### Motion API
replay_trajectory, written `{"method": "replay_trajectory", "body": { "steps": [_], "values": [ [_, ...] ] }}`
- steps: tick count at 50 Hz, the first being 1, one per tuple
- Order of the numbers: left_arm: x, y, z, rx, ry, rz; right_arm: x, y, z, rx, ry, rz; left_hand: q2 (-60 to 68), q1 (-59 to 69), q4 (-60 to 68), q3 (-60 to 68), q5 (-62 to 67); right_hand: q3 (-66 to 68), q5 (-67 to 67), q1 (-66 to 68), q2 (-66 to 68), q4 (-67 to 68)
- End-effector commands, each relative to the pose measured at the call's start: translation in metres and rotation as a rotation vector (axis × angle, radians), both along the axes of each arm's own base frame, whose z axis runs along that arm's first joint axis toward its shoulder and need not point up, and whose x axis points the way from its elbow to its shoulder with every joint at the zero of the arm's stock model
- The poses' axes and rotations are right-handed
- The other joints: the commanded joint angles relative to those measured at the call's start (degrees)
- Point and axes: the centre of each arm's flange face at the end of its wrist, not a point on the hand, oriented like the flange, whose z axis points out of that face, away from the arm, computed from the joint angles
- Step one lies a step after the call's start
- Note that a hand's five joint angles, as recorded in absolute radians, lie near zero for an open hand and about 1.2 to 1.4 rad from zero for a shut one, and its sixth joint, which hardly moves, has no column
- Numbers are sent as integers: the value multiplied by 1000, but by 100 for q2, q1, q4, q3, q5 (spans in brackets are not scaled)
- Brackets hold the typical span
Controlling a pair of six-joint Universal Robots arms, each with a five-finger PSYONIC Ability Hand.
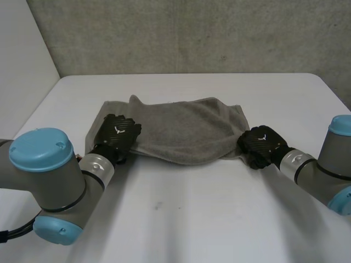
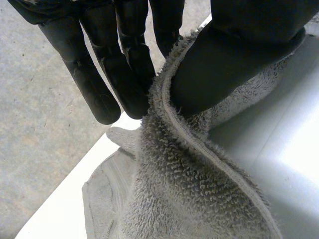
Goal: Fold the towel.
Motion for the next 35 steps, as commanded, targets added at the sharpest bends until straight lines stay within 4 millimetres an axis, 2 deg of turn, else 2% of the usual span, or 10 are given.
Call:
{"method": "replay_trajectory", "body": {
  "steps": [1,2,4,7,12,23,30,31,34,35],
  "values": [
    [0,0,-1,2,-1,0,0,-6,-1,-10,4,-13,1039,1279,1026,1032,1090,2007,2229,2065,1997,2008],
    [0,0,-1,2,-1,0,0,-6,-1,-10,4,-13,1039,1279,1026,1032,1090,2014,2236,2072,2005,2016],
    [0,0,-1,2,-1,0,0,-7,5,-23,0,-15,1039,1279,1026,1032,1090,3531,3753,3590,3522,3533],
    [0,0,0,0,0,0,0,-7,8,-31,0,-19,1039,1279,1026,1032,1090,3539,3761,3597,3529,3540],
    [0,0,1,-2,1,1,-2,-11,28,-61,-33,-53,1039,1279,1026,1032,1090,3539,3761,3597,3529,3540],
    [0,4,1,6,0,-1,-6,-14,51,-71,-85,-89,1039,1279,1026,1032,1090,3539,3761,3597,3529,3540],
    [0,20,-8,82,-36,-22,-22,-2,75,96,-48,-137,1039,1279,1026,1032,1090,3539,3761,3597,3529,3540],
    [0,20,-10,93,-42,-21,-30,-1,81,133,-37,-160,775,1015,762,767,825,3539,3761,3597,3529,3540],
    [0,21,-12,101,-44,-21,-35,3,89,162,-38,-168,-68,171,-82,-76,-18,3539,3761,3597,3529,3540],
    [0,20,-13,102,-46,-21,-38,6,95,179,-39,-172,-1068,-828,-1081,-1075,-1017,3539,3761,3597,3529,3540]
  ]
}}
